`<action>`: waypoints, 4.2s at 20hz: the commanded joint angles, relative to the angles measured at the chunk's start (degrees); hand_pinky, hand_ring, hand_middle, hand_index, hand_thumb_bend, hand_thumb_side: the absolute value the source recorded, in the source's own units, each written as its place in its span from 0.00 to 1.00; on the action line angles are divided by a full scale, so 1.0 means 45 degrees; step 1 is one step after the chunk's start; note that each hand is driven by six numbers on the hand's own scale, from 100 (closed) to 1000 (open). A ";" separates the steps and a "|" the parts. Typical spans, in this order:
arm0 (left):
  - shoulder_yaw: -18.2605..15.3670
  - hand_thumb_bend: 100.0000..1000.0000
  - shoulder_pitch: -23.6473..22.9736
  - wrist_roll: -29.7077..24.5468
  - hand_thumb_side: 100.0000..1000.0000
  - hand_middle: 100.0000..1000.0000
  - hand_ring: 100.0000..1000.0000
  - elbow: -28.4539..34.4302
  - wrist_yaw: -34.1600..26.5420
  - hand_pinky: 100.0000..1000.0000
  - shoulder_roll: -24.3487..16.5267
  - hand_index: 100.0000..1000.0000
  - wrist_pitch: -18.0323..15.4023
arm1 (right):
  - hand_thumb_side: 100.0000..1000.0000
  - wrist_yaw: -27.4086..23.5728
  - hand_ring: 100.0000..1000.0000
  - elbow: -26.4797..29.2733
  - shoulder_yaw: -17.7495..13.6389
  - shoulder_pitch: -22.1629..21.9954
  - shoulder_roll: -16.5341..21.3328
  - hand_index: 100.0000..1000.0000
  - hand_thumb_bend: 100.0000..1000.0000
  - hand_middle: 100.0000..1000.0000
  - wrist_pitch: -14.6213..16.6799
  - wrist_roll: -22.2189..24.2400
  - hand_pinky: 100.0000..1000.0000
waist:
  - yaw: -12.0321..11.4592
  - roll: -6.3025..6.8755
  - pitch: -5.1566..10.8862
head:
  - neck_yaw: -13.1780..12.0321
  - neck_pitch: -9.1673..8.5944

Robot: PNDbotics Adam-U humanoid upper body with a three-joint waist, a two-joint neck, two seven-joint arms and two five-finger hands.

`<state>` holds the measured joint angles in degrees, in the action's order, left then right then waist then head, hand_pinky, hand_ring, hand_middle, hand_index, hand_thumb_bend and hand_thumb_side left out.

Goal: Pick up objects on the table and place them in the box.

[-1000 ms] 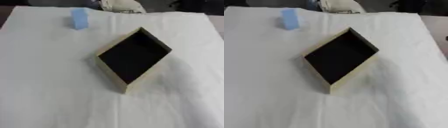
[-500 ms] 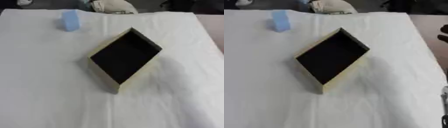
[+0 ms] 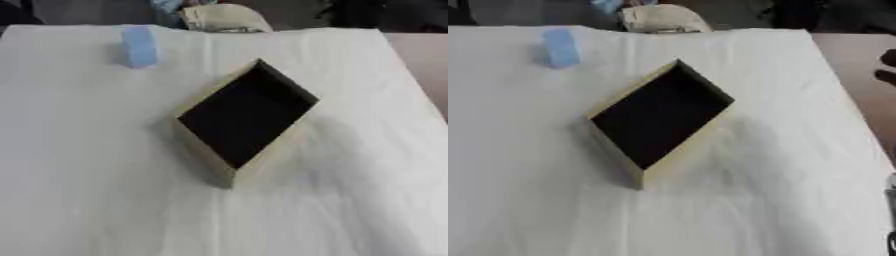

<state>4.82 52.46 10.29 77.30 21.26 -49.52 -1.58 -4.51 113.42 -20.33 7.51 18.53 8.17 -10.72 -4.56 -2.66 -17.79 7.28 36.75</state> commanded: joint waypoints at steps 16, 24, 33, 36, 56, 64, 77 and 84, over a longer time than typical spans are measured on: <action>0.0050 0.53 0.4407 -0.4325 0.98 0.87 0.87 -0.7495 0.6998 0.80 0.2792 0.90 -0.1367 | 1.00 0.0016 0.73 0.0260 0.0031 0.0025 0.0471 0.74 0.00 0.61 -0.0038 0.0127 0.70 | -0.0144 0.0009 0.0205 | 0.0075 -0.0064; -0.0153 0.83 0.5003 -0.5479 0.87 0.86 0.89 -0.8271 0.9613 0.82 0.3646 0.89 -0.1731 | 1.00 0.0040 0.73 0.0260 0.0049 -0.0010 0.0472 0.74 0.00 0.61 -0.0046 0.0164 0.70 | -0.0115 0.0010 0.0113 | 0.0066 -0.0238; -0.0073 0.97 0.5083 -0.7248 0.70 0.88 0.91 -0.8345 0.9429 0.84 0.4191 0.86 -0.2208 | 1.00 0.0043 0.73 0.0260 0.0060 -0.0014 0.0429 0.74 0.00 0.60 -0.0085 0.0210 0.70 | -0.0104 0.0021 0.0088 | -0.0006 -0.0296; -0.0100 0.95 0.5170 -0.7541 0.67 0.90 0.91 -0.8235 0.9333 0.85 0.4321 0.88 -0.2149 | 1.00 0.0037 0.73 0.0260 0.0056 -0.0016 0.0414 0.74 0.00 0.60 -0.0103 0.0222 0.70 | -0.0092 0.0021 0.0075 | -0.0039 -0.0327; 0.0030 0.60 0.5530 -0.7265 0.40 0.97 0.95 -0.7810 0.7095 0.89 0.5136 0.96 -0.2208 | 1.00 -0.0012 0.71 0.0260 0.0027 0.0206 0.0306 0.74 0.00 0.58 -0.0234 0.0272 0.70 | 0.0162 0.0152 -0.0161 | -0.0351 -0.0527; 0.0020 0.73 0.5738 -0.7156 0.48 0.97 0.96 -0.7841 0.7314 0.91 0.5339 0.96 -0.2001 | 1.00 -0.0064 0.71 0.0260 0.0040 0.0408 0.0298 0.74 0.00 0.58 -0.0217 0.0287 0.69 | 0.0465 0.0210 -0.0341 | -0.0730 -0.0753; -0.0455 0.78 0.6135 -0.7893 0.55 0.98 0.99 -0.8229 0.7797 0.95 0.5468 0.96 -0.0422 | 1.00 -0.0128 0.70 0.0260 0.0037 0.0798 0.0276 0.74 0.00 0.56 -0.0185 0.0300 0.69 | 0.0881 0.0360 -0.0891 | -0.1242 -0.1258; -0.0764 0.77 0.6244 -0.7751 0.56 0.99 0.98 -0.8166 0.7335 0.95 0.5130 0.94 0.0255 | 1.00 -0.0197 0.69 0.0260 0.0096 0.1120 0.0311 0.74 0.00 0.56 -0.0155 0.0352 0.69 | 0.1109 0.0429 -0.1286 | -0.1600 -0.1672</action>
<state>2.12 78.78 -24.69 39.68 54.92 -24.39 -1.03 -4.93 113.42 -19.74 12.14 18.93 7.30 -9.32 0.39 -0.77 -24.91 0.48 30.19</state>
